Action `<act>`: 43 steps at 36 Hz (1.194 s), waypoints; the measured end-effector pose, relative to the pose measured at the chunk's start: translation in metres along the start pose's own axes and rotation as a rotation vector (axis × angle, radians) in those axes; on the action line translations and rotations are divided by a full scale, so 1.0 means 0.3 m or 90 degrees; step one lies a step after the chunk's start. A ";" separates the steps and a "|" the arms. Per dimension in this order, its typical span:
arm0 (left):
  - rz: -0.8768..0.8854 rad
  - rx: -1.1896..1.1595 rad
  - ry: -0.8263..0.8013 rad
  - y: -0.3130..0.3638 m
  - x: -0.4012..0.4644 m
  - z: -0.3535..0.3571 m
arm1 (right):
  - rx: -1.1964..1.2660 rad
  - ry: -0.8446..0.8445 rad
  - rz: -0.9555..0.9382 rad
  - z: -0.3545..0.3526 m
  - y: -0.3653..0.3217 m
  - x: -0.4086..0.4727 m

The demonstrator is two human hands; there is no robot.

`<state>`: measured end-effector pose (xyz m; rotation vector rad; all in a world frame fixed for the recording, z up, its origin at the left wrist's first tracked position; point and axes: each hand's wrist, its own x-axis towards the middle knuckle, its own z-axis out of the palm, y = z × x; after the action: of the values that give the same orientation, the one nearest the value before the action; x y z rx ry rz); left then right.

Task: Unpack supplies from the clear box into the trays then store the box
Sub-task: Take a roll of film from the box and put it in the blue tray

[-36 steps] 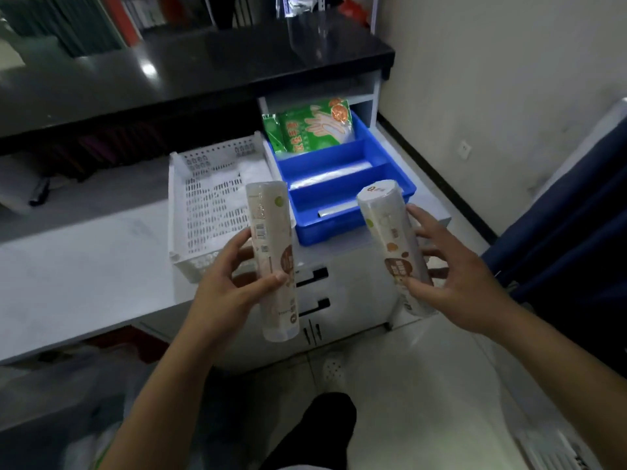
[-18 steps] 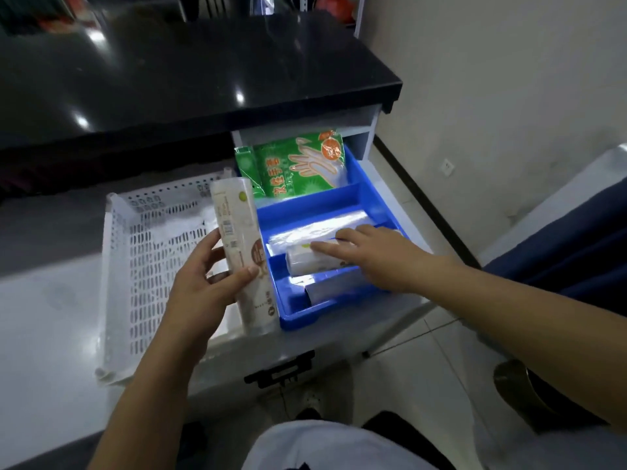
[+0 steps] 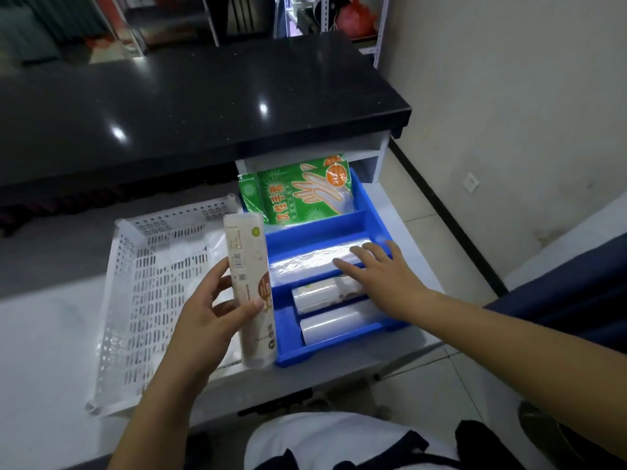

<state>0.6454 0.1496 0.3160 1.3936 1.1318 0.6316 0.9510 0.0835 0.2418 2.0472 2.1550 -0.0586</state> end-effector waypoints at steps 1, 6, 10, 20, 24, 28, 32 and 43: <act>-0.006 0.007 -0.002 0.000 0.001 0.011 | 0.014 0.004 0.023 0.002 0.006 -0.005; -0.027 0.053 -0.031 0.024 0.019 0.064 | 0.090 0.013 0.115 0.010 0.017 -0.038; 0.003 0.138 -0.092 0.067 0.059 0.113 | 0.236 0.069 0.223 0.000 0.032 -0.107; 0.094 0.686 -0.295 0.130 0.177 0.378 | 0.405 0.032 0.384 0.077 -0.083 -0.403; 0.169 0.788 -0.271 0.079 0.192 0.483 | 0.348 -0.026 0.364 0.126 -0.096 -0.438; 0.203 0.836 -0.280 0.024 0.198 0.547 | 0.335 -0.013 0.347 0.140 -0.085 -0.473; 0.214 0.829 -0.270 -0.014 0.186 0.562 | 0.356 0.009 0.335 0.151 -0.100 -0.491; 0.259 0.451 -0.136 0.022 0.172 0.478 | 0.384 0.044 0.314 0.097 -0.049 -0.473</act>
<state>0.7939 0.1349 0.2842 2.2769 0.9379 0.3488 0.9453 -0.0617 0.2329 2.8867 1.7325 -0.6483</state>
